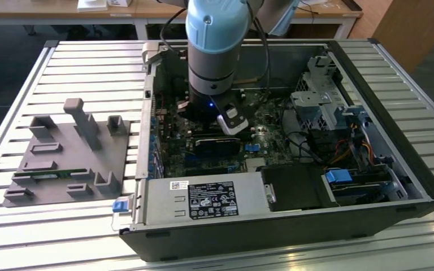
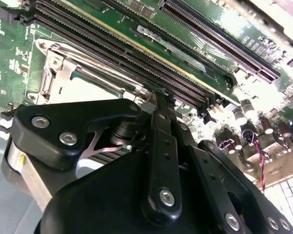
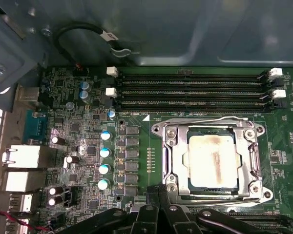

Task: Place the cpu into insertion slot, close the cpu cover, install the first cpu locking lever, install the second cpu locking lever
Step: 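Install the second cpu locking lever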

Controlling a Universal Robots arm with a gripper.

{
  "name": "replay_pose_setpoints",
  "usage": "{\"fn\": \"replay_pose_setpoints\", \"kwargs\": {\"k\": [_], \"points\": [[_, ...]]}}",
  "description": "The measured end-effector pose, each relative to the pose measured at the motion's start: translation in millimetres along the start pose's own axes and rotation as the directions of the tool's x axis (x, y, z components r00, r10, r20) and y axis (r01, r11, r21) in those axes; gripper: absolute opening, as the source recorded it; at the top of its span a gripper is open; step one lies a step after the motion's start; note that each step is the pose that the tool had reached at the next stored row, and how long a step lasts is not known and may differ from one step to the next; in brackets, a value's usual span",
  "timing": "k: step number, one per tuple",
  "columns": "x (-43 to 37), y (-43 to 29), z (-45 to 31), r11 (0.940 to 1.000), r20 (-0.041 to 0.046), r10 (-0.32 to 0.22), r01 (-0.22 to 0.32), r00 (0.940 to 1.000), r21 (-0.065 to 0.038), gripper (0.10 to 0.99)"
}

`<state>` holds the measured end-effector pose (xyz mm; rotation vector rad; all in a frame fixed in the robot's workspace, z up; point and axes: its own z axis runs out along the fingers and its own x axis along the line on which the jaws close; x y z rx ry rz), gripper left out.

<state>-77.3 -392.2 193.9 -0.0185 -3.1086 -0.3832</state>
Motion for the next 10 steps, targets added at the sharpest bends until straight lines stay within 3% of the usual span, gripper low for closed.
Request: {"fn": "replay_pose_setpoints", "kwargs": {"k": [10], "points": [[0.3,4.8,-19.9,1.0,-0.0004,0.0,0.0,1.0,0.001,0.106]]}}
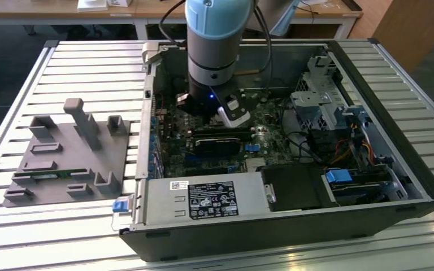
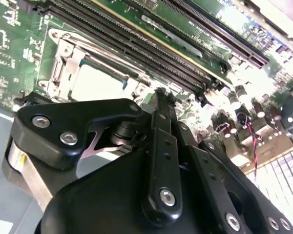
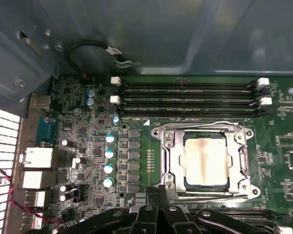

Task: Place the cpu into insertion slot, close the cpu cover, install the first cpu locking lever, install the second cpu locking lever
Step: 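Install the second cpu locking lever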

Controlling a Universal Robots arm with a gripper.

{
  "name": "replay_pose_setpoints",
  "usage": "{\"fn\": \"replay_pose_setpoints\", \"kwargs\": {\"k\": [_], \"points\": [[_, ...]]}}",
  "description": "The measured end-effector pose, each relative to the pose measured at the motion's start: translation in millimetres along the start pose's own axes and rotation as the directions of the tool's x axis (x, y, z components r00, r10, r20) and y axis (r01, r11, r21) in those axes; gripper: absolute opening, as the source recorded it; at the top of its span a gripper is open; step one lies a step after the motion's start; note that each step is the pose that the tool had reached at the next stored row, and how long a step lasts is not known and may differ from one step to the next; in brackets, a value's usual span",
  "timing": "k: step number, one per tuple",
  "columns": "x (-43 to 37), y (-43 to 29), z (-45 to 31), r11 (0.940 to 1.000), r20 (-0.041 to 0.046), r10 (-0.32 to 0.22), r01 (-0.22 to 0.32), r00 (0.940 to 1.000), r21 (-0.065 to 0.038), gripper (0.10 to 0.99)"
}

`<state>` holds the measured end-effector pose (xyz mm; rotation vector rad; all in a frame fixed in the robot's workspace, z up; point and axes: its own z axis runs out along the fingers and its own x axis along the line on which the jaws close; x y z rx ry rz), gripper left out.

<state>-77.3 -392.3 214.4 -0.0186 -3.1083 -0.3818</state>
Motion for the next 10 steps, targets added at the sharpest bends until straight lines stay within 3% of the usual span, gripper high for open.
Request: {"fn": "replay_pose_setpoints", "kwargs": {"k": [6,10], "points": [[0.1,2.8,-11.2,1.0,-0.0001,0.0,0.0,1.0,0.0,0.106],[0.1,3.5,-13.8,1.0,0.0,0.0,0.0,1.0,0.0,0.106]]}}
